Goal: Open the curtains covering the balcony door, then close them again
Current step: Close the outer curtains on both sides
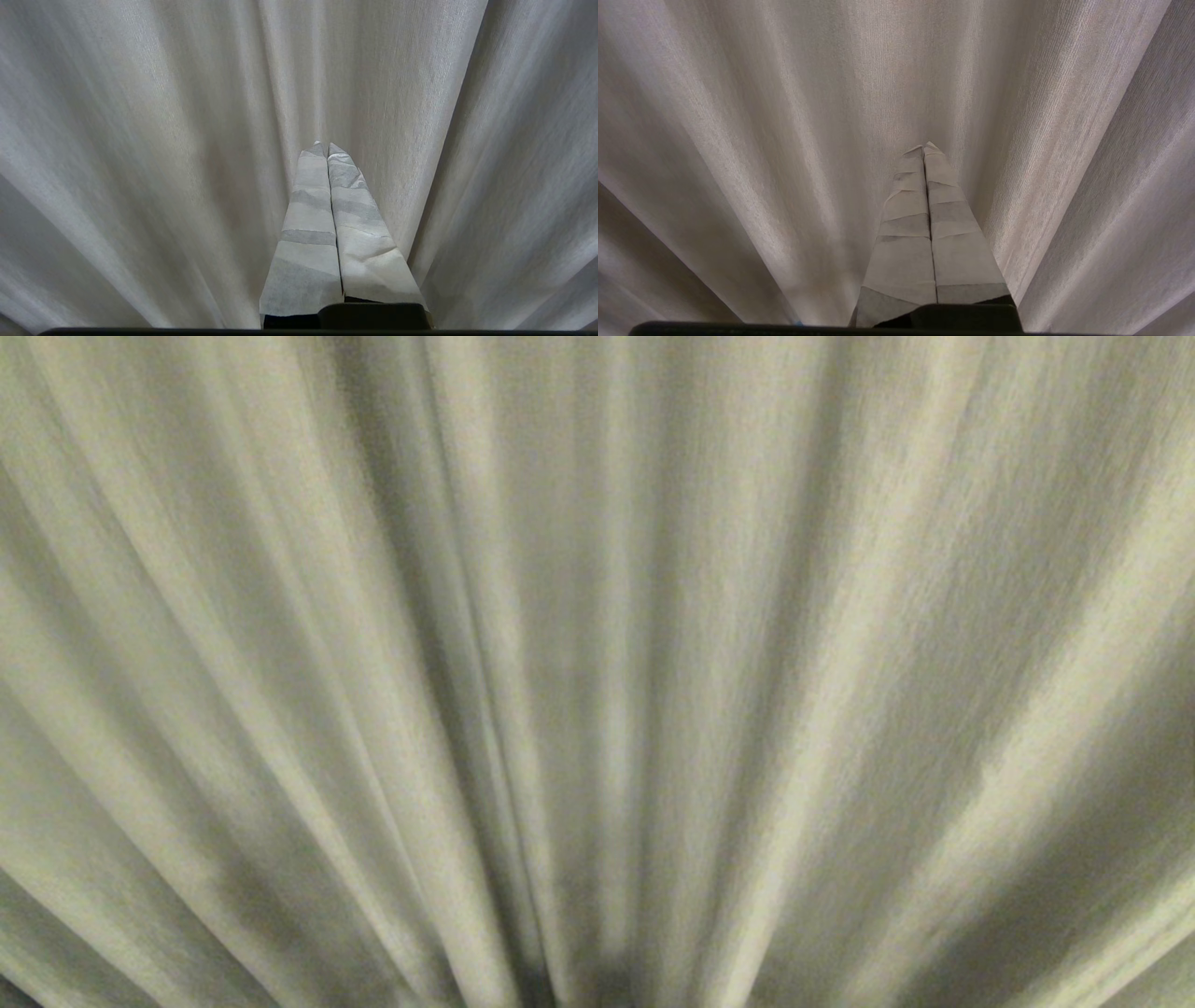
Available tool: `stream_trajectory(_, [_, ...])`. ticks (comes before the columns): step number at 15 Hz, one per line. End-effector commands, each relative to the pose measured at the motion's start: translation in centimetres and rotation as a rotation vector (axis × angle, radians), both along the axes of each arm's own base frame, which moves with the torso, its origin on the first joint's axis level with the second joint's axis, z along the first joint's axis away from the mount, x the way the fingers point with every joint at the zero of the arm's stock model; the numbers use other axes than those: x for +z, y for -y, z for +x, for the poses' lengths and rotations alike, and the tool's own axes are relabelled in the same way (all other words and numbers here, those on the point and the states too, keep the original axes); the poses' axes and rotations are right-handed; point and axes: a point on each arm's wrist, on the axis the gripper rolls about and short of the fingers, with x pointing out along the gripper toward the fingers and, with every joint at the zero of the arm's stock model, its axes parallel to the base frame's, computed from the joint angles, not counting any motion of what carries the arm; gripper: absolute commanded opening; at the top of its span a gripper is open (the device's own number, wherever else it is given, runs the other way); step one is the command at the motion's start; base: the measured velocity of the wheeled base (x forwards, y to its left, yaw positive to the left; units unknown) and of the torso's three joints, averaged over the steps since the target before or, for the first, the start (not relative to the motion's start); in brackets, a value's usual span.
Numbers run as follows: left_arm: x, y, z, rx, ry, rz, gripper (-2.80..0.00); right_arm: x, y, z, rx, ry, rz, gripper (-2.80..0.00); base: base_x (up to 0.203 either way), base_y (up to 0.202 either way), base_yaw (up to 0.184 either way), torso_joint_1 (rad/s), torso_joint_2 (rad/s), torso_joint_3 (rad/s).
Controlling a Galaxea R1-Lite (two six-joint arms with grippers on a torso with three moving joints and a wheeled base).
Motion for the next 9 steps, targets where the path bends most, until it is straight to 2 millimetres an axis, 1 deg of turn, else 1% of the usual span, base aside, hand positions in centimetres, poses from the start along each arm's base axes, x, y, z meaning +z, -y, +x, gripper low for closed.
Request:
stream_trajectory(1, [0.0, 0.0, -0.01, -0.002, 0.002, 0.001, -2.8, 0.0, 0.0, 0.0, 0.0, 0.0, 0.0, -2.8, 0.0, 0.0, 0.0, 0.0, 0.0, 0.0])
stream_trajectory(6, [0.0, 0.0, -0.01, -0.002, 0.002, 0.002, -2.8, 0.0, 0.0, 0.0, 0.0, 0.0, 0.0, -2.8, 0.0, 0.0, 0.0, 0.0, 0.0, 0.0])
stream_trajectory(7, [0.0, 0.0, -0.01, -0.002, 0.002, 0.001, -2.8, 0.0, 0.0, 0.0, 0.0, 0.0, 0.0, -2.8, 0.004, -0.069, 0.009, -0.002, 0.0, 0.004])
stream_trajectory(9, [0.0, 0.0, -0.01, 0.0, 0.002, -0.001, -2.8, 0.0, 0.0, 0.0, 0.0, 0.0, 0.0, -2.8, 0.001, -0.147, 0.007, 0.012, 0.0, 0.002])
